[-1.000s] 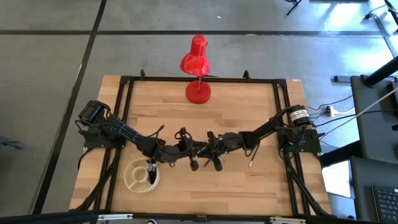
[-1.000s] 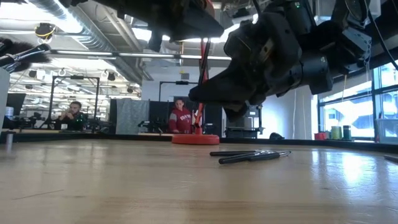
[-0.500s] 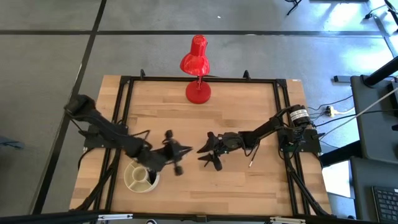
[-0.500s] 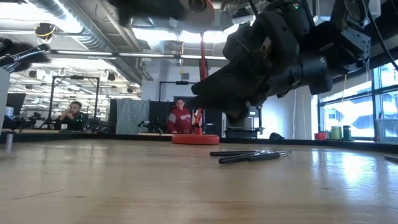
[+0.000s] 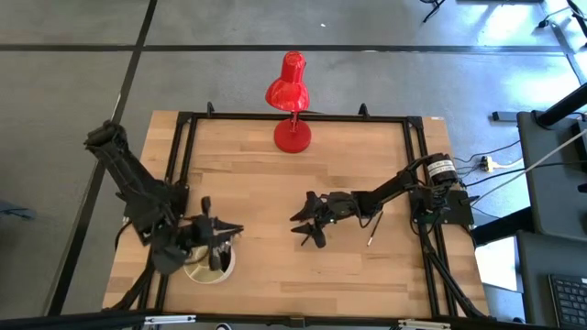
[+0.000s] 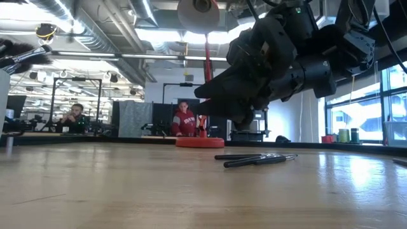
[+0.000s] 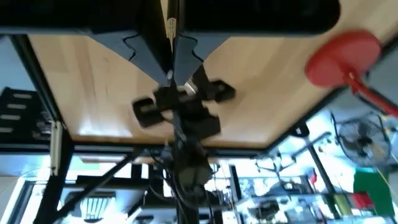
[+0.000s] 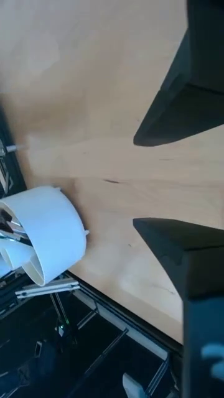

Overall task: Put items in baskets/containers
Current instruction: Put the liner brush into the pen organizer

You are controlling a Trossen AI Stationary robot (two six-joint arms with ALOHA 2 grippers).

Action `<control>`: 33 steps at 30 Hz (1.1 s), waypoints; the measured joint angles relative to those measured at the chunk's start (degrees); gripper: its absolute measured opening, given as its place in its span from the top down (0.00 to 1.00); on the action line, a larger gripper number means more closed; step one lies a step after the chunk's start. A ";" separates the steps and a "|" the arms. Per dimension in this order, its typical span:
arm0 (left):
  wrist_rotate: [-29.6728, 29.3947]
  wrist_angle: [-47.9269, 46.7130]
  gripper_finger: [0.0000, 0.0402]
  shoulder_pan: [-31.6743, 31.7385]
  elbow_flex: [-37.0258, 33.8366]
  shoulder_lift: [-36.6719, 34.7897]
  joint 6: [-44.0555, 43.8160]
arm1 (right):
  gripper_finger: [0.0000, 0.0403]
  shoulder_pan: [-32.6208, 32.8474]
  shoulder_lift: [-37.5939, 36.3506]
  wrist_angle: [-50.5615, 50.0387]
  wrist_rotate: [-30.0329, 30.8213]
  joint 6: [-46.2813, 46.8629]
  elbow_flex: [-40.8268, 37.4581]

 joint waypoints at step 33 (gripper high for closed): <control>9.80 -28.03 0.87 -6.39 -0.02 3.27 -46.36 | 0.53 -0.98 -0.02 -0.08 -0.06 6.47 0.17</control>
